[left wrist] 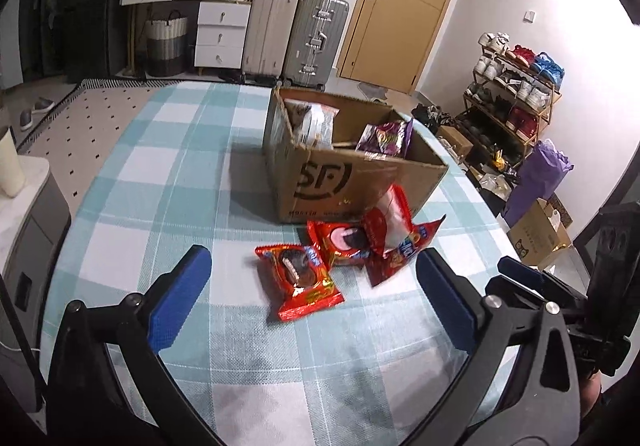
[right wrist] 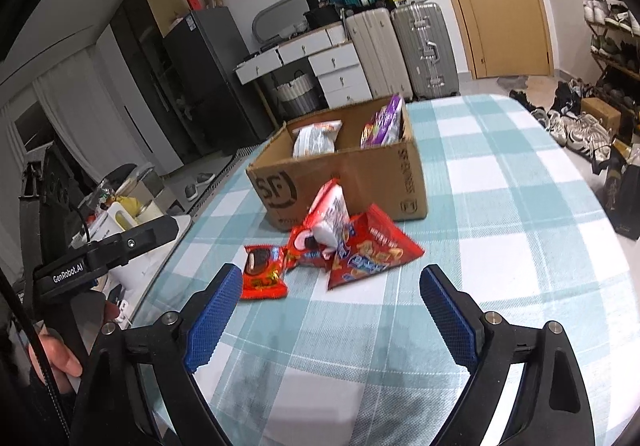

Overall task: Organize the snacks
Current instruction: 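Withdraw both grippers from the box toward the remaining red packets, then lower the right gripper onto the red-white cracker bag and close it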

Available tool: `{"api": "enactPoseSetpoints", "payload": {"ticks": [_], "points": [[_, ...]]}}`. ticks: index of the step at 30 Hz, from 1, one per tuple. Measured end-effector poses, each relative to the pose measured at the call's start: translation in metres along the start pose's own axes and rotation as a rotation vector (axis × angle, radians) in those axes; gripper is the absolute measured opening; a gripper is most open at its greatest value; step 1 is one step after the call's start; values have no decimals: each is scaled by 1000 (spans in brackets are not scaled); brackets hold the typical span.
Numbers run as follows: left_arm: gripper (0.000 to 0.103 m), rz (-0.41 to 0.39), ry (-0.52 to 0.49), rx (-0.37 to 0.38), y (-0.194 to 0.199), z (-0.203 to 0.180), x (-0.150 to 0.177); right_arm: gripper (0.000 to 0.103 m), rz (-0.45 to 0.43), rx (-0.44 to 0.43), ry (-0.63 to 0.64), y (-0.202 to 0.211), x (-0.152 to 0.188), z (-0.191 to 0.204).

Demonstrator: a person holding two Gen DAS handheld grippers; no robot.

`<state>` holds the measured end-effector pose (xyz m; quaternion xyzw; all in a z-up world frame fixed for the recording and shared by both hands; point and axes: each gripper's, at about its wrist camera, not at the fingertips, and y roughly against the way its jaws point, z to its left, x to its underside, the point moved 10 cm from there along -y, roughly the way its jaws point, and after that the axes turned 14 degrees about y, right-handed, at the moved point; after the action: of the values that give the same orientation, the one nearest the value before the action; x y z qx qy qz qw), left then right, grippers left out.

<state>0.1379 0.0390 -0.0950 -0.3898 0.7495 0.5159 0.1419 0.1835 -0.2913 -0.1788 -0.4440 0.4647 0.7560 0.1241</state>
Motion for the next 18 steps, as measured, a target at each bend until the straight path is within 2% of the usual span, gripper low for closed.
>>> {"api": "enactPoseSetpoints", "payload": {"ticks": [9, 18], "points": [[102, 65, 30, -18, -40, 20, 19, 92, 37, -18, -5, -36, 4, -5], [102, 123, 69, -50, -75, 42, 31, 92, 57, -20, 9, -71, -9, -16]]}}
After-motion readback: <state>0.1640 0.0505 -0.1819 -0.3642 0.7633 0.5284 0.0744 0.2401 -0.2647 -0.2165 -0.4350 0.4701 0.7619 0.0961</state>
